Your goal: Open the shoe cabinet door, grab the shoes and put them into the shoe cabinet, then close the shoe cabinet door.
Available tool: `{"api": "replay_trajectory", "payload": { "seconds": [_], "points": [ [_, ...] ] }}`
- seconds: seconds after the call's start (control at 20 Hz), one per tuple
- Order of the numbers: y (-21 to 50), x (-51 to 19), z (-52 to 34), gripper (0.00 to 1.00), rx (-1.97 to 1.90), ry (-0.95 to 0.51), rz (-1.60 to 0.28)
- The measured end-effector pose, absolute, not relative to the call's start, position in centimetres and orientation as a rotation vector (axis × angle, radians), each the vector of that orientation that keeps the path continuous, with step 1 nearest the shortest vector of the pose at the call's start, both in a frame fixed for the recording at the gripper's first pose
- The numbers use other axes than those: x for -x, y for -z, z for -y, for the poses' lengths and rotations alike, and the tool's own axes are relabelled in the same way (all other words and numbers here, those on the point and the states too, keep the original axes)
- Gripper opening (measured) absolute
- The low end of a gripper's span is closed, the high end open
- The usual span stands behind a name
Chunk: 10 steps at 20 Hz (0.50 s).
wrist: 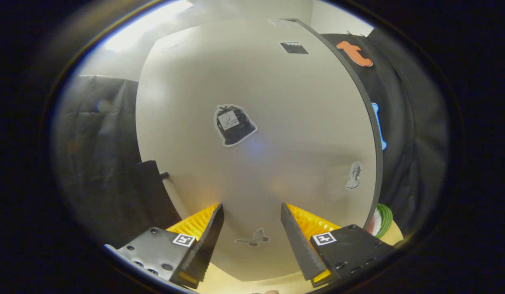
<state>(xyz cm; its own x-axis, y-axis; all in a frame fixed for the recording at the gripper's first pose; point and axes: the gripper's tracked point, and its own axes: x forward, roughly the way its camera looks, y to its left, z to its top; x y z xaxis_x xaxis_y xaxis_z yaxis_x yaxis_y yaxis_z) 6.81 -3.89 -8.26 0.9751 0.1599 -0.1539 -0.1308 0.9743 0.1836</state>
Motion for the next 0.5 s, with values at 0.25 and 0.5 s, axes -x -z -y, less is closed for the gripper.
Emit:
{"api": "replay_trajectory", "payload": {
  "seconds": [0.25, 0.5],
  "points": [
    [7.9, -9.4, 3.8, 0.88, -0.178, -0.096, -0.15],
    [8.3, -10.0, 3.4, 0.88, -0.184, -0.021, -0.129]
  ]
}}
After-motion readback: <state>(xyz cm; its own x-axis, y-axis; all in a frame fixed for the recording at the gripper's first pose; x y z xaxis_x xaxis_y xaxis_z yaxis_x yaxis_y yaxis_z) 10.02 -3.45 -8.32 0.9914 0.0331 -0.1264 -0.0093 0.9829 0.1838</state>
